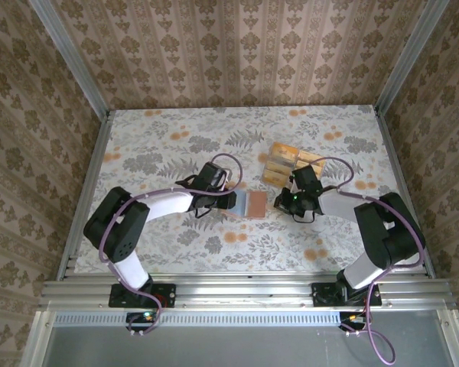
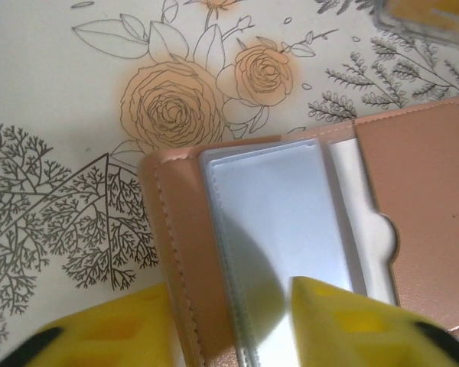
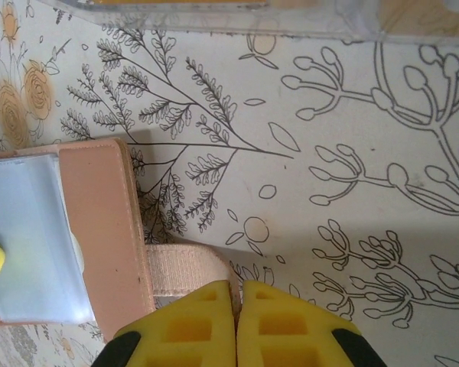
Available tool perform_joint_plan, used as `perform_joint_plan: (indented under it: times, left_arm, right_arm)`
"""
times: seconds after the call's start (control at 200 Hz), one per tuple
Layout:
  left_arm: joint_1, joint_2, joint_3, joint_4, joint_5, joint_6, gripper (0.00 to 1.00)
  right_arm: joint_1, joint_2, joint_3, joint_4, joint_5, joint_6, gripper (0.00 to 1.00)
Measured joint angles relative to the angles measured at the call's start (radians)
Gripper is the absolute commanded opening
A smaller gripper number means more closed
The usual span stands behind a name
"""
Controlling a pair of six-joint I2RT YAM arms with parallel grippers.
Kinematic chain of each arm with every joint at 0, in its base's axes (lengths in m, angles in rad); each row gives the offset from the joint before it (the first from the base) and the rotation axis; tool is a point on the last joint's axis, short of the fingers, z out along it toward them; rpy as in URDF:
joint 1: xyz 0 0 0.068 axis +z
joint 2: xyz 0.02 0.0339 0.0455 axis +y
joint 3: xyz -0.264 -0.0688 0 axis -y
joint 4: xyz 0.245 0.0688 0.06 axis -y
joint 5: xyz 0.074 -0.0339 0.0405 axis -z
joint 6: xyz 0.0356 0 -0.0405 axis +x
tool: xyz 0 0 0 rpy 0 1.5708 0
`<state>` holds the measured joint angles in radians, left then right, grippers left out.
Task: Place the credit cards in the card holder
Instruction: Open the card holder at the center of the table.
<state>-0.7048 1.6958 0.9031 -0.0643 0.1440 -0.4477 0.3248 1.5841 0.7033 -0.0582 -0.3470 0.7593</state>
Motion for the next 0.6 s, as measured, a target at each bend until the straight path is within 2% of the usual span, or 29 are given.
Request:
perform_joint_plan:
  times: [0.045, 0.14, 0.245, 0.29, 0.455, 0.6]
  left_arm:
    - [0.003, -0.003, -0.003, 0.008, 0.007, -0.009, 0.13]
    - [0.006, -0.010, -0.003, 0.025, 0.022, -0.016, 0.08]
    - [0.006, -0.020, -0.003, 0.028, 0.025, -0.024, 0.00]
    - [0.006, -0.023, -0.003, 0.027, 0.024, -0.027, 0.00]
    - [0.003, -0.035, -0.003, 0.010, 0.002, -0.027, 0.00]
    - [-0.013, -0.043, 0.008, -0.031, -0.037, -0.027, 0.00]
  right_arm:
    - [0.000, 0.000, 0.004, -0.004, 0.000, -0.004, 0.12]
    - [0.000, 0.000, 0.016, -0.025, 0.003, -0.024, 0.28]
    - [0.000, -0.012, 0.028, -0.062, 0.012, -0.042, 0.37]
    - [0.000, -0.033, 0.032, -0.089, 0.020, -0.049, 0.40]
    - [0.000, -0.167, 0.063, -0.183, 0.051, -0.072, 0.41]
    - [0.023, -0.295, 0.107, -0.222, 0.068, -0.076, 0.35]
